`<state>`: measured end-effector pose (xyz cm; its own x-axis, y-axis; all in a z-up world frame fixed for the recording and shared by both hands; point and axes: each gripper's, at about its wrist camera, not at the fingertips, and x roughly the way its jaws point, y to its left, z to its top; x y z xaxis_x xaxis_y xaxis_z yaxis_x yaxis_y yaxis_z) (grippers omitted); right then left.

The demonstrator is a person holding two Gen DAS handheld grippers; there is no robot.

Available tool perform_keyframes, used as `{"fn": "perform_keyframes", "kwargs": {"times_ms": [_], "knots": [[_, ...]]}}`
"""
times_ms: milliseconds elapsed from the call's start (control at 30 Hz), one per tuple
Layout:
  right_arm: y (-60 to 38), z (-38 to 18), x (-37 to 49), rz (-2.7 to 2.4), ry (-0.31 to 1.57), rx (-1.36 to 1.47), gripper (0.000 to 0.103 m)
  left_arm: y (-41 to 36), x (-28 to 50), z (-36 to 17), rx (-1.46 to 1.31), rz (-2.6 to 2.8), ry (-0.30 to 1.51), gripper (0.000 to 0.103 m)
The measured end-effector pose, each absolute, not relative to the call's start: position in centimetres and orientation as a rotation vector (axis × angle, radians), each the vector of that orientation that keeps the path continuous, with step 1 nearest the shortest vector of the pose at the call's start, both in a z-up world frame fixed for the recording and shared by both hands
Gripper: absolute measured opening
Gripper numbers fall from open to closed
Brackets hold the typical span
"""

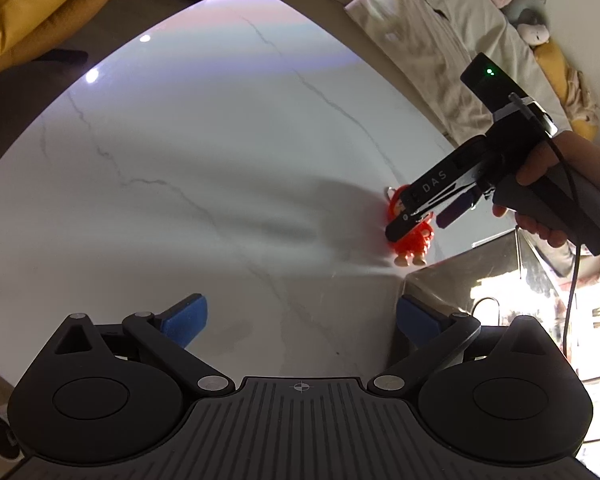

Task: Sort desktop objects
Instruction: 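Grasp the red figure keychain with the right tool and lift it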

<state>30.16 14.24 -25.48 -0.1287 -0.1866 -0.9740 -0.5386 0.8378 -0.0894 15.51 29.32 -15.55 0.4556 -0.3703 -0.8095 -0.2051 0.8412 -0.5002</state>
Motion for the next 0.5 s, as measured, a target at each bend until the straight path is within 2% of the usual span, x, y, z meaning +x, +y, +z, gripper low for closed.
{"fn": "perform_keyframes", "kwargs": {"times_ms": [167, 233, 300, 367, 400, 500], "knots": [[14.5, -26.0, 30.4, 0.300, 1.725, -0.513, 0.080, 29.9, 15.1, -16.5, -0.610, -0.094, 1.129, 0.103], [14.6, -26.2, 30.2, 0.283, 1.727, -0.516, 0.073, 30.1, 14.9, -16.8, -0.616, -0.086, 1.132, 0.103], [14.7, -26.5, 29.8, 0.268, 1.717, -0.549, 0.056, 30.3, 14.7, -16.9, -0.623, -0.079, 1.131, 0.103], [14.9, -26.3, 29.1, 0.277, 1.682, -0.590, 0.053, 30.5, 14.5, -17.0, -0.627, -0.072, 1.132, 0.103], [15.1, -26.3, 28.7, 0.282, 1.665, -0.611, 0.048, 30.5, 14.5, -17.0, -0.625, -0.065, 1.132, 0.103], [15.0, -25.4, 28.0, 0.291, 1.608, -0.603, 0.048, 30.1, 14.2, -16.4, -0.595, -0.047, 1.130, 0.103]]}}
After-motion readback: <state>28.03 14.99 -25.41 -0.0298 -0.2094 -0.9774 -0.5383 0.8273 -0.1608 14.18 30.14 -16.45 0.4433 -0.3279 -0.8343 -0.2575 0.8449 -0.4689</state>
